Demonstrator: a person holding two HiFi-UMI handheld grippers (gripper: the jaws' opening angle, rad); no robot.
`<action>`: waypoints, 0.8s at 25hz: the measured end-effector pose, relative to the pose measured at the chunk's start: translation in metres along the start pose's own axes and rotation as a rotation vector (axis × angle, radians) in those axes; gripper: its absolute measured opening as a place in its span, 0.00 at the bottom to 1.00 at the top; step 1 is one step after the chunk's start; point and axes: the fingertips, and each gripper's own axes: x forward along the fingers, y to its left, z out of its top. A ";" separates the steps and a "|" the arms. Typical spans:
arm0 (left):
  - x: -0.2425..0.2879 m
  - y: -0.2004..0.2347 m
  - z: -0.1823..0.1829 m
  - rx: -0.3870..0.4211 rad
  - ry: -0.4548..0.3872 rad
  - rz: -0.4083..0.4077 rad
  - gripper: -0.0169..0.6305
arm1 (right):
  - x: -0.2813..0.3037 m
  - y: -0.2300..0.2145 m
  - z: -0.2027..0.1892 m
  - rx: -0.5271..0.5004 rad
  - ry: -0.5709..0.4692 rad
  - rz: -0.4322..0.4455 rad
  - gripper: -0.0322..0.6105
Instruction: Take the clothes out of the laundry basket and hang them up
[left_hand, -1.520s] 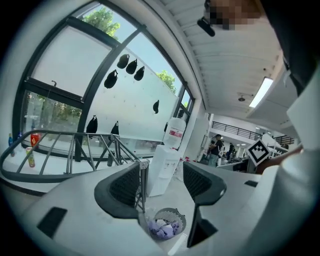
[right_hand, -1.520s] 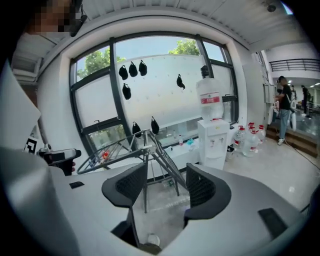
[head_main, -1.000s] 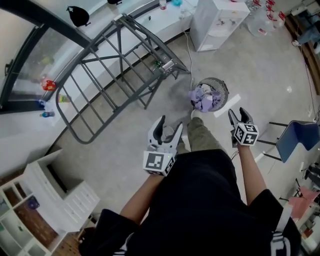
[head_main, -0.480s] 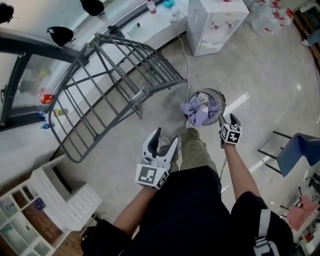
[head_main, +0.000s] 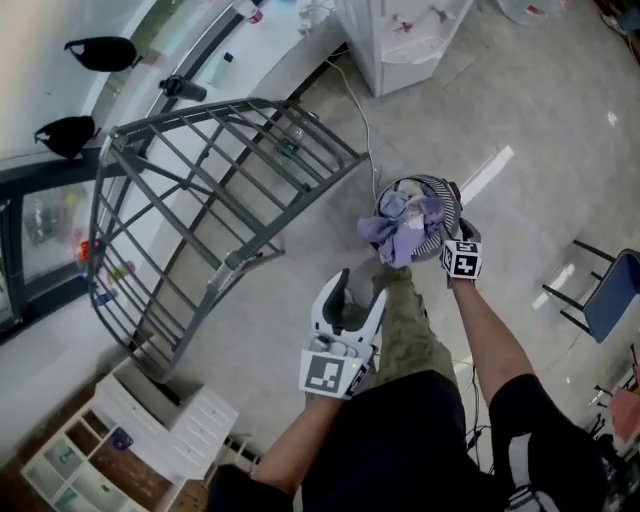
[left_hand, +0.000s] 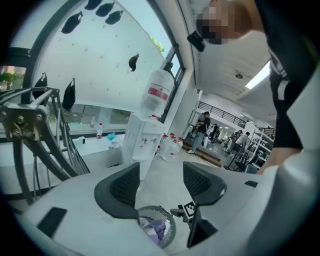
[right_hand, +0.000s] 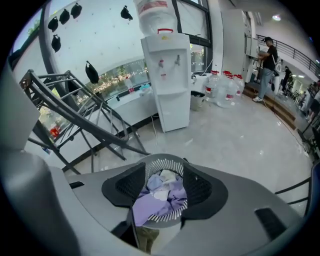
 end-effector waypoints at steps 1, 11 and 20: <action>0.012 0.003 -0.004 0.018 -0.006 0.000 0.41 | 0.015 -0.002 -0.007 0.010 0.003 0.003 0.41; 0.097 0.013 -0.093 -0.020 0.046 -0.044 0.41 | 0.139 -0.052 -0.085 -0.003 0.102 0.004 0.40; 0.110 0.039 -0.165 -0.007 0.123 -0.054 0.41 | 0.220 -0.055 -0.139 0.033 0.177 -0.028 0.40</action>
